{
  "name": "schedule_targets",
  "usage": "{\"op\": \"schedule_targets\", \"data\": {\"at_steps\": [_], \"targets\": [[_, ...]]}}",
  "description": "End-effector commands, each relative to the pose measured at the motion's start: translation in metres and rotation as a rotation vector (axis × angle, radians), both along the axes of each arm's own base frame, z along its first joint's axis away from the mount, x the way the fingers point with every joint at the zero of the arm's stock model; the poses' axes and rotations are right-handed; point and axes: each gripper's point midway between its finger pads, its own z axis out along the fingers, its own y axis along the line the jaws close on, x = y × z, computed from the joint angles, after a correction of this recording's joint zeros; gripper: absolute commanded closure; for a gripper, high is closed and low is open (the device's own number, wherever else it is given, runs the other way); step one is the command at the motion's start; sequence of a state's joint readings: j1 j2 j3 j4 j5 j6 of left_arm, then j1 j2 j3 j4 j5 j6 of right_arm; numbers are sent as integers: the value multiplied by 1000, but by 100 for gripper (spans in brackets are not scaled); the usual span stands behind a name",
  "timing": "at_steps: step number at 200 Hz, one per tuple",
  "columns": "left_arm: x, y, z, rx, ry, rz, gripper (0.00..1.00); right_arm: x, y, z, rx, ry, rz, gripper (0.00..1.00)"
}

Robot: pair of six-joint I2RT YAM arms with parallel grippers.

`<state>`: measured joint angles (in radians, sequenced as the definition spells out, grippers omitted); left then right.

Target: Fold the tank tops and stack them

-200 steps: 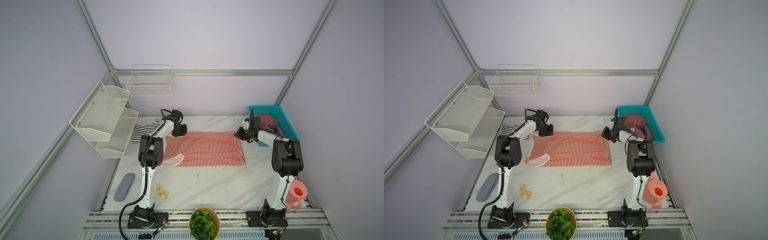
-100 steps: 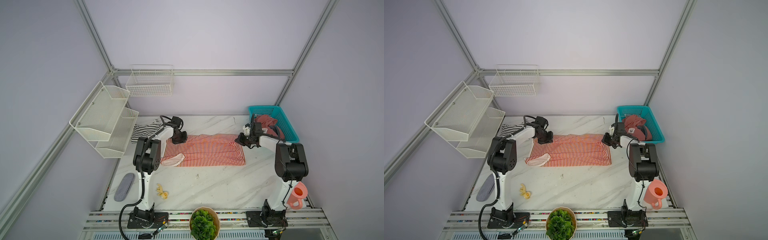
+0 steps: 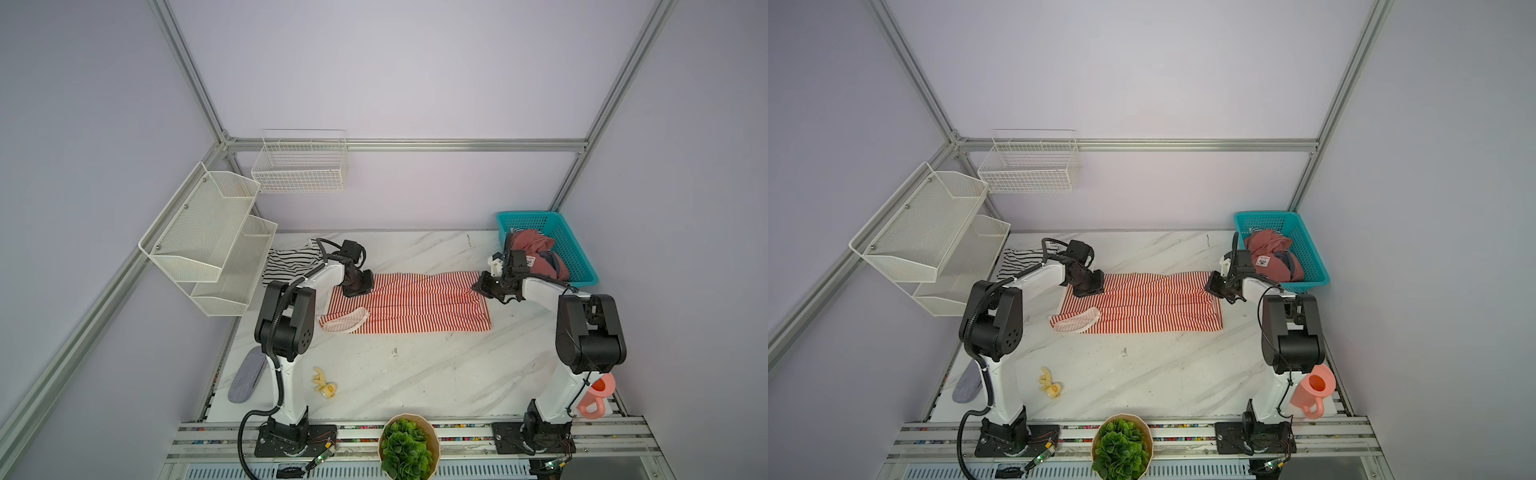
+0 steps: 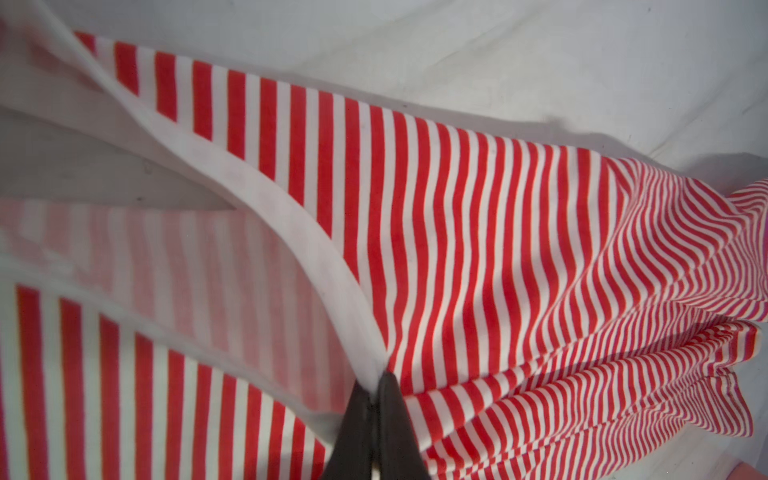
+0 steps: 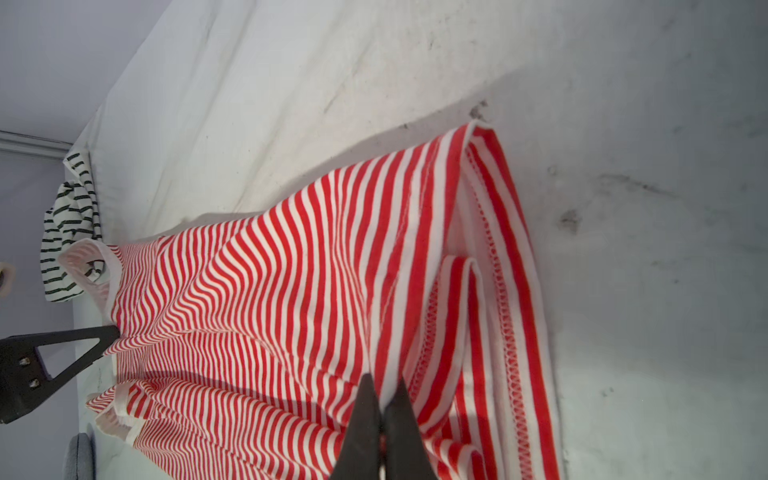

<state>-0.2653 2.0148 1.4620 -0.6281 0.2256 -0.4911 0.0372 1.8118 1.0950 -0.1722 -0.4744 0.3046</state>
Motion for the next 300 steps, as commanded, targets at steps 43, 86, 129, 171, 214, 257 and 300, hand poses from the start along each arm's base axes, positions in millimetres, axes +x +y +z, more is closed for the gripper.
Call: {"op": "schedule_targets", "data": {"at_steps": [43,86,129,171,214,257,300], "targets": [[-20,15,-15,63,57,53,82,-31,-28,-30,-143,154,-62,85],[-10,20,24,87,-5,69,68,-27,-39,-7,-194,121,-102,76],[4,38,78,136,-103,92,58,-20,-39,11,-185,80,-121,73],[42,62,97,212,-129,112,50,-19,-36,14,-169,72,-124,71],[93,76,90,255,-122,133,47,-23,-33,8,-145,81,-124,71],[113,81,65,233,-92,151,47,-33,-30,-1,-129,95,-125,71],[87,107,41,273,14,191,51,-41,-32,-3,-142,110,-120,71]]}}
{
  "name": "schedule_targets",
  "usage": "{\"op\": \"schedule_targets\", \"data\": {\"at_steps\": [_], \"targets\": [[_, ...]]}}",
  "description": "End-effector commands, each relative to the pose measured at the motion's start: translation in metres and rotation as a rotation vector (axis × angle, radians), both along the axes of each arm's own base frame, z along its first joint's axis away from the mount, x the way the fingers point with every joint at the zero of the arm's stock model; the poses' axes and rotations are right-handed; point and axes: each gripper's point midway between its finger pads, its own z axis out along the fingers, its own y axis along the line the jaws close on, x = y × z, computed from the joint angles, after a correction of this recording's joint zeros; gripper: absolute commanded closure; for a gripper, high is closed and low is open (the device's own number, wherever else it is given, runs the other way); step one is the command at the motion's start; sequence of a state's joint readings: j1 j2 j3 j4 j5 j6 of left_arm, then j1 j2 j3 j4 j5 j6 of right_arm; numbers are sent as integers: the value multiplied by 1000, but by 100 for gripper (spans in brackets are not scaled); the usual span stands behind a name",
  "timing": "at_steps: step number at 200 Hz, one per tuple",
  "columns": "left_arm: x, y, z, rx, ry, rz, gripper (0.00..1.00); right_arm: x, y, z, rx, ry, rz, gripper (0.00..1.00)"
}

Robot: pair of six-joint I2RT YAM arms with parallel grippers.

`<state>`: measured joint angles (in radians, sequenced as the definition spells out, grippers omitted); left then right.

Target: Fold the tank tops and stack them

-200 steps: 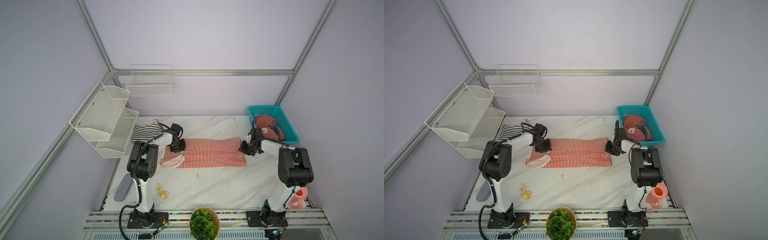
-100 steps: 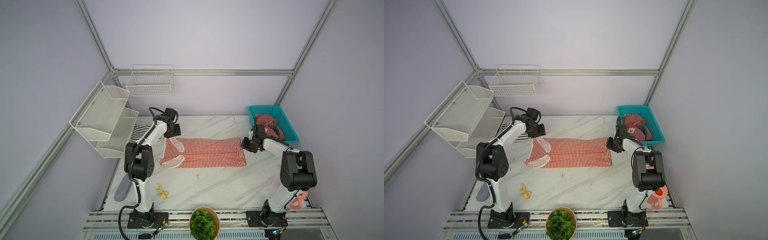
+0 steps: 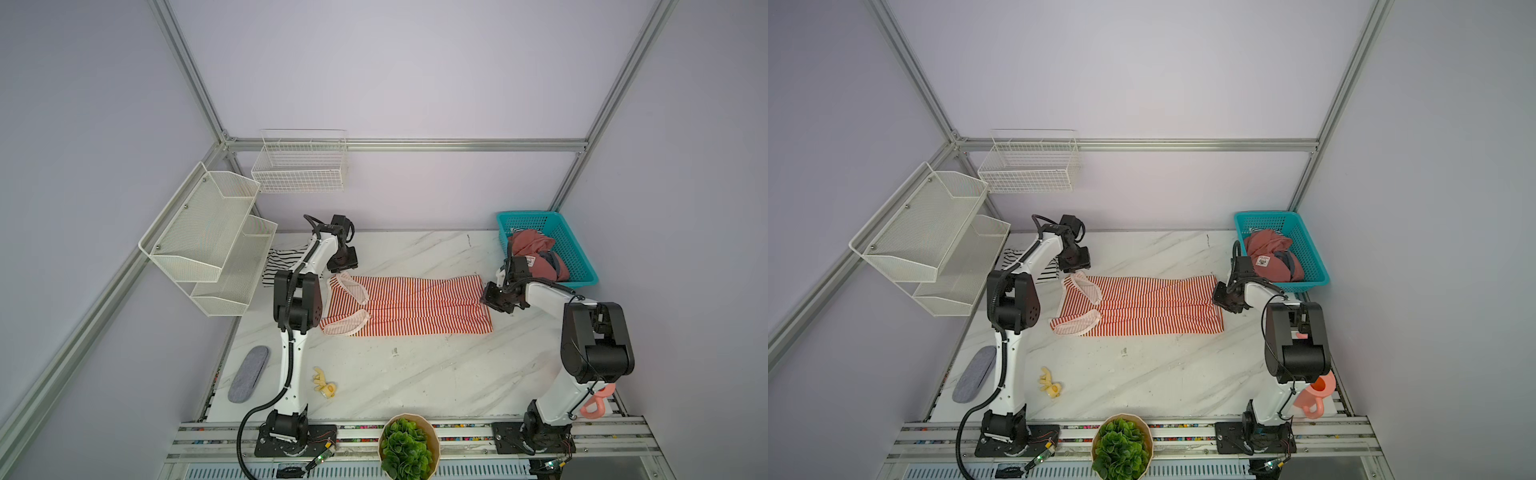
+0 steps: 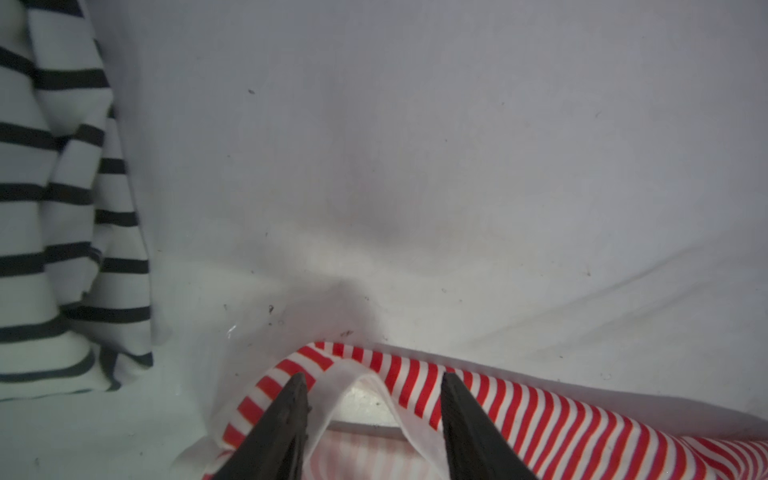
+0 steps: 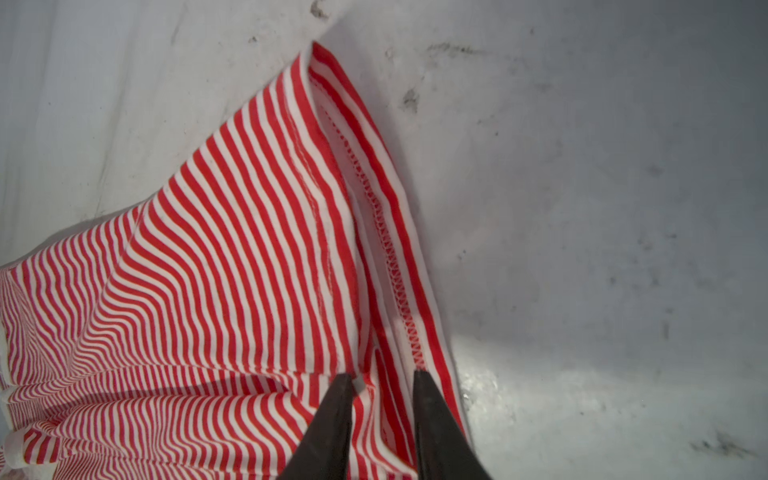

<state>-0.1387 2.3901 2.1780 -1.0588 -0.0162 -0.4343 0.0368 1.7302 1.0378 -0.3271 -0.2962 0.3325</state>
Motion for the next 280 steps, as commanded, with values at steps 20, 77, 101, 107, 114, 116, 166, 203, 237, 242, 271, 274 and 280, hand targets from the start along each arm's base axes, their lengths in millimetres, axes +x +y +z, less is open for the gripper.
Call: {"op": "schedule_targets", "data": {"at_steps": [20,77,101,107,114,116,166,203,237,242,271,274,280], "targets": [[-25,27,17,36,23,40,52,-3,-2,11,-1,-24,-4,71],[-56,45,-5,118,101,50,54,-2,-1,12,2,-24,1,71],[-59,57,-5,158,105,70,54,-4,-1,11,-2,-19,6,71],[-59,59,-5,160,104,71,53,-5,-1,10,-3,-15,6,71],[-56,59,-5,161,100,69,53,-5,-1,9,-2,-14,5,71],[-56,59,-3,161,96,69,53,-5,-1,9,-3,-13,5,71],[-34,33,38,43,-14,23,49,13,10,41,37,-98,16,86],[-44,16,67,30,-77,5,48,31,40,61,68,-146,86,100],[-54,-22,62,-64,-99,-56,49,46,74,43,75,-122,171,100],[-55,-28,58,-76,-90,-66,49,47,77,38,78,-112,180,100],[-60,-57,29,-94,-25,-120,50,52,92,11,73,-61,235,97],[-61,-59,27,-95,-20,-126,50,51,93,10,69,-57,242,96],[-62,-65,20,-93,-8,-138,51,51,94,7,59,-51,252,95]]}}
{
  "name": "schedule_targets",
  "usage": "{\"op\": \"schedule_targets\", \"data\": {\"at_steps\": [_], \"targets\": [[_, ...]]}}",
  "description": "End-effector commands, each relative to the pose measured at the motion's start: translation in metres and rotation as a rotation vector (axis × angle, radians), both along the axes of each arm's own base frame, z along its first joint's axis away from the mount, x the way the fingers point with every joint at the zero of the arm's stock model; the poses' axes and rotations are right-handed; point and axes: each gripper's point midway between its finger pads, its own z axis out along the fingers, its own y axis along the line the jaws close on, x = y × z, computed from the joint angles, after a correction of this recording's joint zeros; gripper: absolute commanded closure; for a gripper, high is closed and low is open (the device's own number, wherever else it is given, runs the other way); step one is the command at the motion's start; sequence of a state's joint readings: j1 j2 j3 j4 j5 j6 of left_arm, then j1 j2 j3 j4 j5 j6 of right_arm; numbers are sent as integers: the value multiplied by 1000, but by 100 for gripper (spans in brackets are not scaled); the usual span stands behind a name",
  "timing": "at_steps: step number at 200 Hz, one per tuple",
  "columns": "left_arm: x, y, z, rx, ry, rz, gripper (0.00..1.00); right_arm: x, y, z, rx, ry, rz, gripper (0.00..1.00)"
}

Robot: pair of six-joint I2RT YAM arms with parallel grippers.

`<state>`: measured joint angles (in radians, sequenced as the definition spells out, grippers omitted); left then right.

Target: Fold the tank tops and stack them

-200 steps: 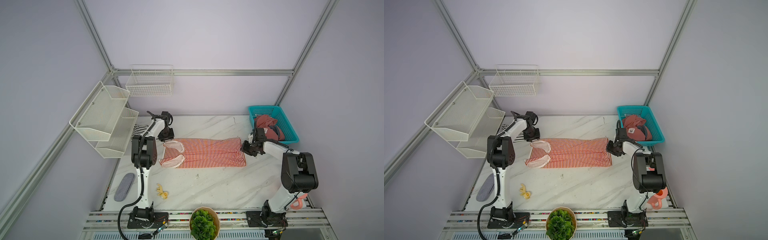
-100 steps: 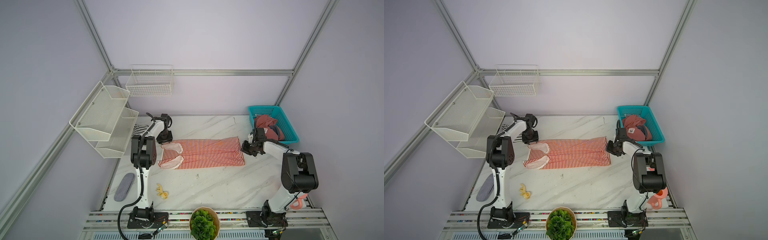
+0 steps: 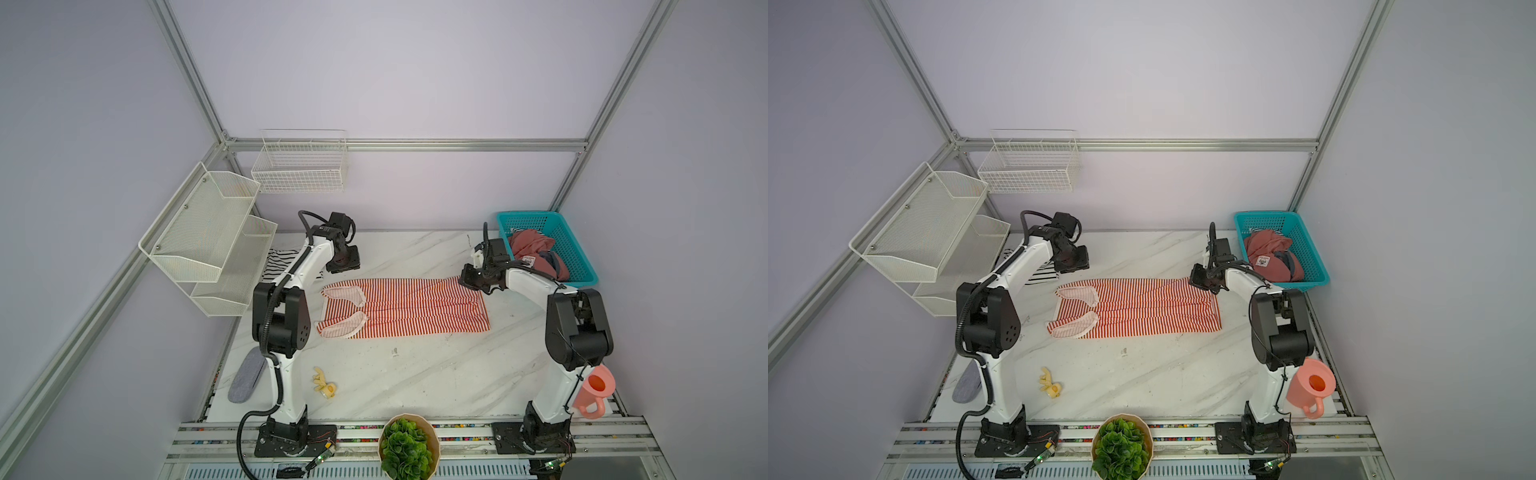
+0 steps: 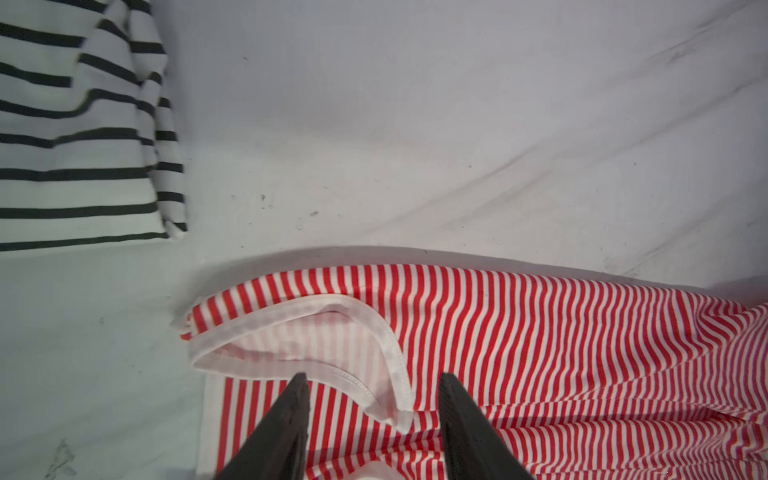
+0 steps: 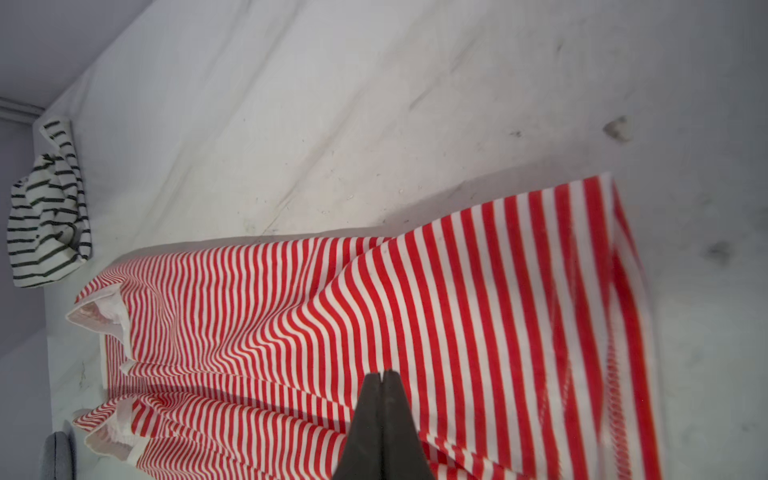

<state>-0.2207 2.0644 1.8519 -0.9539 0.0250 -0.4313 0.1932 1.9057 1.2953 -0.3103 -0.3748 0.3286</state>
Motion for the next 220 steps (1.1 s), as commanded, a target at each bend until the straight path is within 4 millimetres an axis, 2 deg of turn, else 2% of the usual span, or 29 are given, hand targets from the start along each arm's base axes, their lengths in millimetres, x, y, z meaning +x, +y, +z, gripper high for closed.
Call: {"op": "schedule_targets", "data": {"at_steps": [1,31,40,52,73,112,140,157,193,220], "targets": [[-10,-25,-41,-30,90,-44,51,-4,7,-16,-27,36,56,95],[-11,-39,-67,-26,141,-64,52,-14,2,-29,-72,63,73,93],[-11,-39,-73,-18,150,-54,52,-20,-2,-36,-95,86,80,90],[-12,-39,-79,-1,157,-29,54,-27,-12,-45,-156,116,73,84],[-12,-49,-89,7,168,-36,55,-44,-28,-63,-239,175,67,84],[0,-69,-110,0,184,-71,56,-68,-39,-69,-284,232,57,84],[23,-81,-120,0,157,-98,58,-87,-46,-62,-322,250,38,84],[44,-91,-118,-11,108,-125,58,-101,-45,-61,-327,264,37,83],[81,-120,-113,-95,11,-176,58,-137,-32,-66,-343,330,45,82],[103,-133,-108,-155,-77,-179,58,-168,-21,-69,-389,386,49,80]]}}
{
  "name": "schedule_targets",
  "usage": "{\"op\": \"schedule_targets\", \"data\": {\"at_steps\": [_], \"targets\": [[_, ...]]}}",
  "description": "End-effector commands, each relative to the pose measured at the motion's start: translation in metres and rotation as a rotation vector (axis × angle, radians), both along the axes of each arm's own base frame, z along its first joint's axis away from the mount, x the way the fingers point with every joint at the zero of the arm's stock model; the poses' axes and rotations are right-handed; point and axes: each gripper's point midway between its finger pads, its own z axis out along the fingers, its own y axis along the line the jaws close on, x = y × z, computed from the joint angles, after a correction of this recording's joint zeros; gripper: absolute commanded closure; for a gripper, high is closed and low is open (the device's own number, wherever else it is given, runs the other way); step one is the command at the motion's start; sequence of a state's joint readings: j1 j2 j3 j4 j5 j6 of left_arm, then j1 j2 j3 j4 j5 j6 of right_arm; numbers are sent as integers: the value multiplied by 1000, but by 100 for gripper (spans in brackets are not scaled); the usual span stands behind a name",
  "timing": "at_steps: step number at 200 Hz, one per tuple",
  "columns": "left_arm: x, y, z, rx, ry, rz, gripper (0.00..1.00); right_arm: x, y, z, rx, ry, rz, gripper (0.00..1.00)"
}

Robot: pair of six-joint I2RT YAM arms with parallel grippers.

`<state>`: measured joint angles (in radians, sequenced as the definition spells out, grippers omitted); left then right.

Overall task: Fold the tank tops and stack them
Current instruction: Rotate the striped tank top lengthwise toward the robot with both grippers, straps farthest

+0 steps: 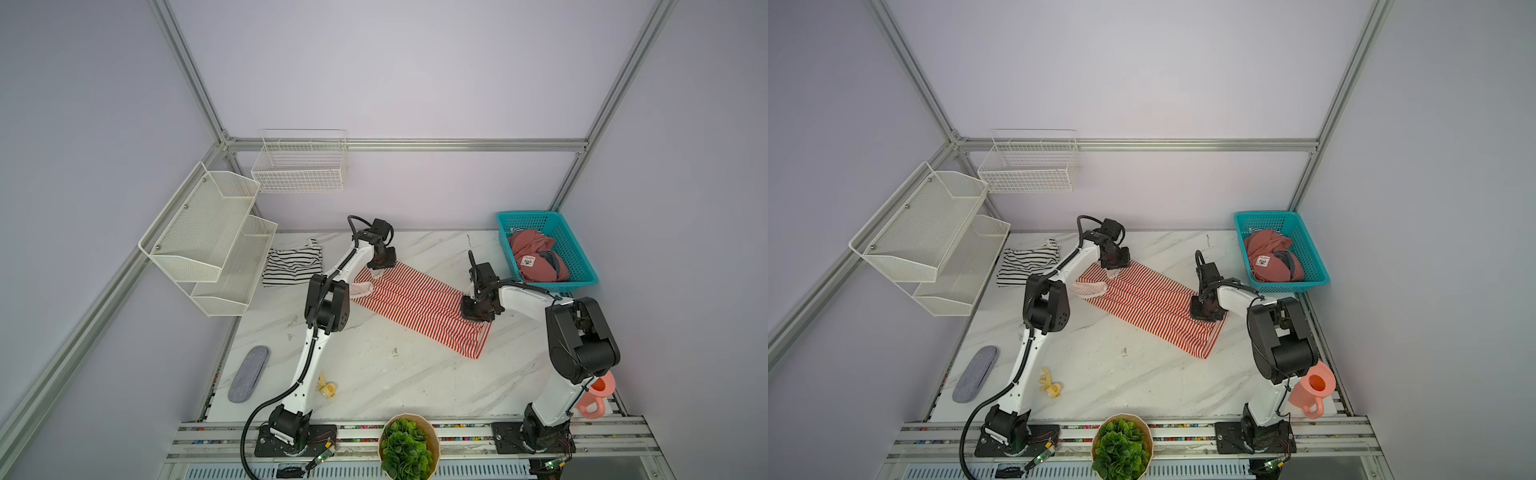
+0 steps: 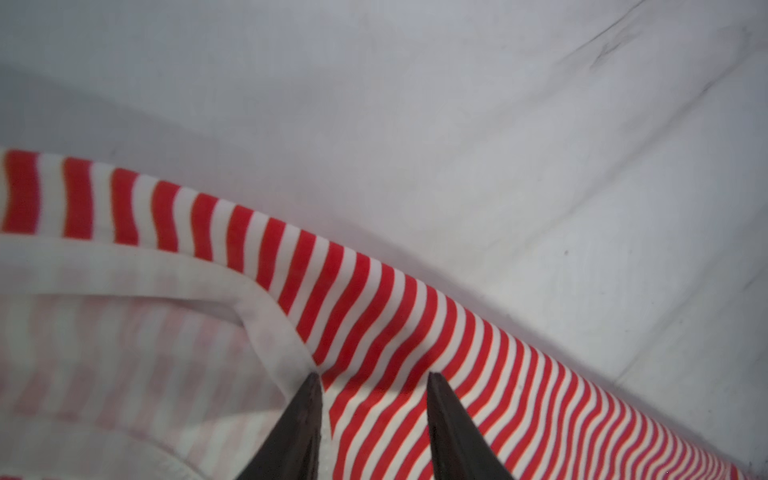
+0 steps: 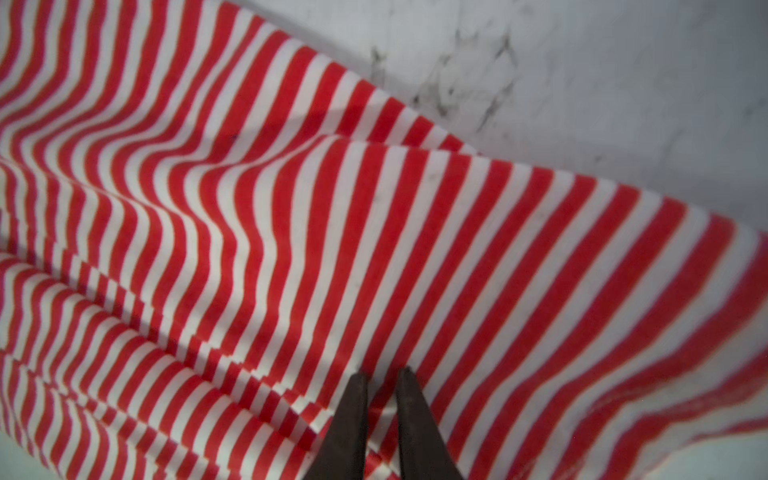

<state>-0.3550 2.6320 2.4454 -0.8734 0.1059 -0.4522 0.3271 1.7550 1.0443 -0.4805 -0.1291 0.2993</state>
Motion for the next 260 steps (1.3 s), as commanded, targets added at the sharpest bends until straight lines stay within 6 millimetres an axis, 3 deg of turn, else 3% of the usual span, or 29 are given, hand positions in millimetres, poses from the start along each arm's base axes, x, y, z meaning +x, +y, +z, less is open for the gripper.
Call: {"op": "schedule_targets", "data": {"at_steps": [1,34,67,91,106,134,183,207,236,260], "targets": [[8,-13,-22,-48,-1,-30,58,-61,-7,-22,-102,190,-25,80],[25,-35,-17,-156,-73,-44,59,-105,21,-31,-97,258,-8,79],[35,-61,-11,-272,-113,-77,59,-140,61,-32,-37,288,22,77],[34,-78,-4,-329,-124,-106,59,-152,94,-27,20,286,61,73],[30,-84,2,-346,-126,-125,58,-149,107,-22,38,270,82,72],[28,-89,37,-362,-170,-152,55,-128,123,0,55,201,109,69],[18,-84,134,-378,-311,-186,46,-76,156,61,91,17,163,58],[7,-73,167,-355,-353,-180,41,-43,163,79,90,-65,193,55],[-12,-43,178,-300,-337,-109,40,16,152,92,50,-176,180,57],[-34,-13,161,-233,-265,-30,45,65,146,97,52,-232,178,65]]}}
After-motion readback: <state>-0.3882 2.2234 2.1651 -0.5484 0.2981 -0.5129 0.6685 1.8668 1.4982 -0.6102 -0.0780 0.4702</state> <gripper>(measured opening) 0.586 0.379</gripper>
